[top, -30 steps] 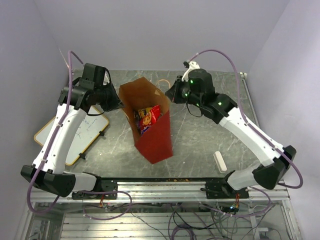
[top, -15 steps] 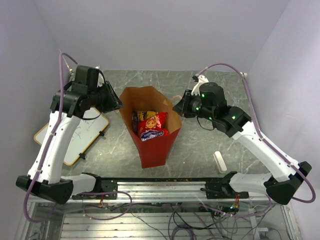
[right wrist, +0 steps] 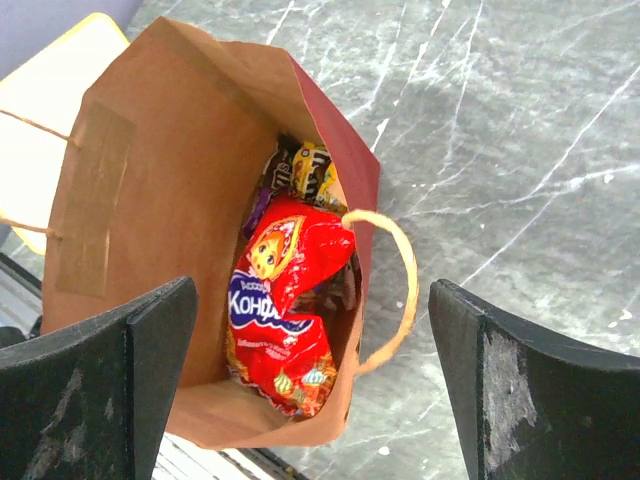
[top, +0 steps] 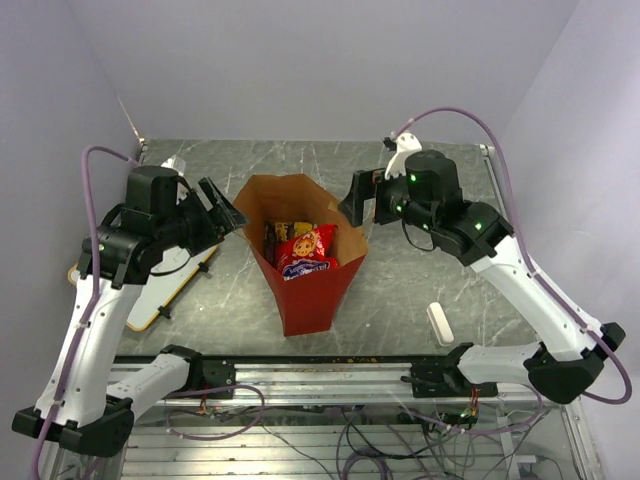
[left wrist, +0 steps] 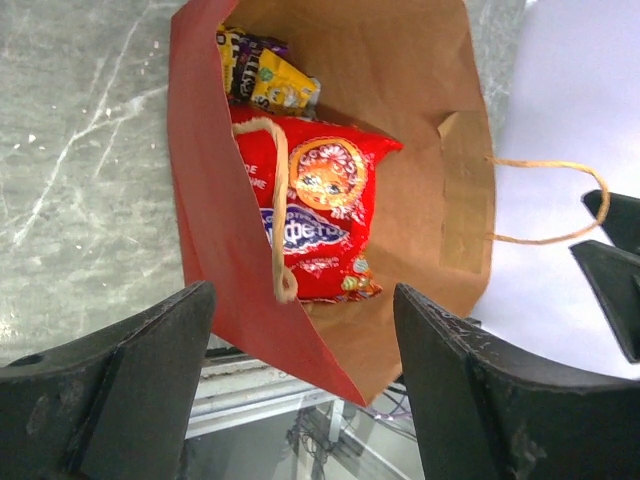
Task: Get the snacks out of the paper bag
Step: Adjust the paper bag at the center of the board.
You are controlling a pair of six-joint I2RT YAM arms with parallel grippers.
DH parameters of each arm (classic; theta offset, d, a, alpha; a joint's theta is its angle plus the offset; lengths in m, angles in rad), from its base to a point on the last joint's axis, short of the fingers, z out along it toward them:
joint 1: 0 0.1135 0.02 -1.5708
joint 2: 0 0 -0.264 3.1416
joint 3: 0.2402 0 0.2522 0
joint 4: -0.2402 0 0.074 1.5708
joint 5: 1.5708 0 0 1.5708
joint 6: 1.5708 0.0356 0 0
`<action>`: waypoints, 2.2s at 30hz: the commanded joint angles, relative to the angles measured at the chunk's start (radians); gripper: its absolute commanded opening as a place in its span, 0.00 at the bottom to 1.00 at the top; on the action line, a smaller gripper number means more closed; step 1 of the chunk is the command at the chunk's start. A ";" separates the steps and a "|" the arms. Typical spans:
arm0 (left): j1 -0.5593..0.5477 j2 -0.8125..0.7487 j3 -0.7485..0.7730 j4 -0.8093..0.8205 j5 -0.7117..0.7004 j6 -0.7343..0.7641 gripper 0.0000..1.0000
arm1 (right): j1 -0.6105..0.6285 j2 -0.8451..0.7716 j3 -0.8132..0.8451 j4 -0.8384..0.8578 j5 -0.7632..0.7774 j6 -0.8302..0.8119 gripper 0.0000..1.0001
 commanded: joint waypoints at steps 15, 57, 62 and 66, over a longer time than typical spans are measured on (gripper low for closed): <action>0.005 0.014 -0.106 0.181 -0.066 -0.122 0.33 | -0.001 0.049 0.062 -0.145 -0.015 -0.069 0.79; 0.082 0.755 0.764 0.143 0.139 0.269 0.07 | -0.001 0.081 0.034 0.049 -0.258 -0.097 0.00; 0.078 0.701 0.522 0.401 0.344 0.137 0.07 | 0.003 0.011 -0.169 0.133 -0.542 -0.127 0.00; 0.056 0.682 0.478 0.447 0.356 0.125 0.07 | 0.004 -0.029 -0.246 0.127 -0.576 -0.109 0.00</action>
